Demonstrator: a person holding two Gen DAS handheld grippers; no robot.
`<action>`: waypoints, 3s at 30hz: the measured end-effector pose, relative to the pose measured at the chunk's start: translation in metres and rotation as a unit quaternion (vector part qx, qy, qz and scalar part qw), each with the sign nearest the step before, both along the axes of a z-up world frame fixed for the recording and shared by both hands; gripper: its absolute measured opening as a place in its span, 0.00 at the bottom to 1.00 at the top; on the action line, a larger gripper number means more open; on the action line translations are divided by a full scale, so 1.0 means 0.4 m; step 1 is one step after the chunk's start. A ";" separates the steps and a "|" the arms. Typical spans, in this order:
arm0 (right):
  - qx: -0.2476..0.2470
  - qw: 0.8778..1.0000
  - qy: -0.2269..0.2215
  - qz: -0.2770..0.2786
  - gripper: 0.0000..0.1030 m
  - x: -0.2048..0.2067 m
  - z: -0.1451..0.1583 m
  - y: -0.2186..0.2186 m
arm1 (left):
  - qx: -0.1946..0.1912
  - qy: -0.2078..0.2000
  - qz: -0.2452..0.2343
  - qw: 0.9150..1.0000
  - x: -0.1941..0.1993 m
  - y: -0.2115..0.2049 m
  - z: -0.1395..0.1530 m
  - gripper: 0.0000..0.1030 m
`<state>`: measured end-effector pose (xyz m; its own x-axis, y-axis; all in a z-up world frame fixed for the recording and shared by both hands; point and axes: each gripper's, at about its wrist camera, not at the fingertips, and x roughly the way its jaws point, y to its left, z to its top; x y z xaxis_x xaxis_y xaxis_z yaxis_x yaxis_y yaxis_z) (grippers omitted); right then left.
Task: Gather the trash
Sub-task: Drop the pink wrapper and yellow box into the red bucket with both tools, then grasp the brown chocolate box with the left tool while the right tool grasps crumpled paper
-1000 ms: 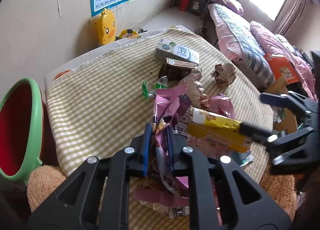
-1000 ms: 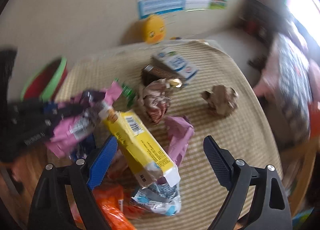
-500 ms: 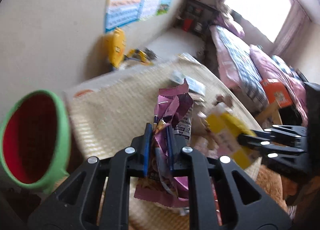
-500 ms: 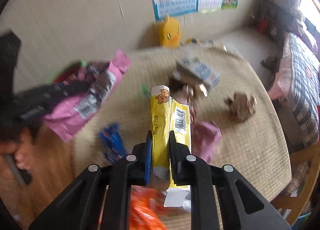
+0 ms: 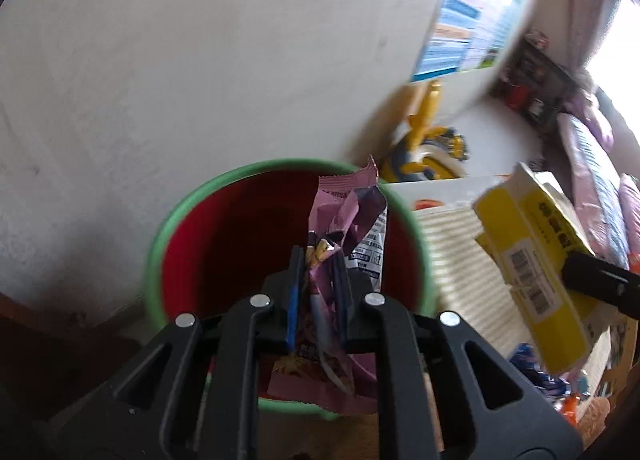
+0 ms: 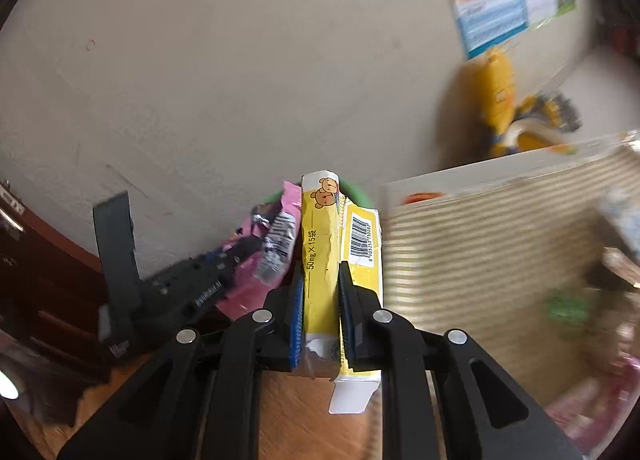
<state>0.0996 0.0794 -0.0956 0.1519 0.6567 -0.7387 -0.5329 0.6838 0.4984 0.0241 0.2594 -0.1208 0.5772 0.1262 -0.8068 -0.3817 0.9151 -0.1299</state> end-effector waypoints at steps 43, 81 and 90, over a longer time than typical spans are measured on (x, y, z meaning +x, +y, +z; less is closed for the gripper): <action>-0.153 0.944 -0.034 -0.289 0.50 -0.150 -0.086 -0.699 | -0.021 0.000 -0.209 0.978 0.015 -0.478 0.033 0.57; -0.047 0.952 -0.023 -0.302 0.31 -0.065 -0.117 -0.800 | 0.132 0.022 -0.450 0.883 0.368 -0.836 -0.059 0.63; -0.026 0.952 -0.013 -0.306 0.32 -0.081 -0.124 -0.835 | 0.186 0.095 -0.498 0.842 0.421 -0.931 -0.159 0.62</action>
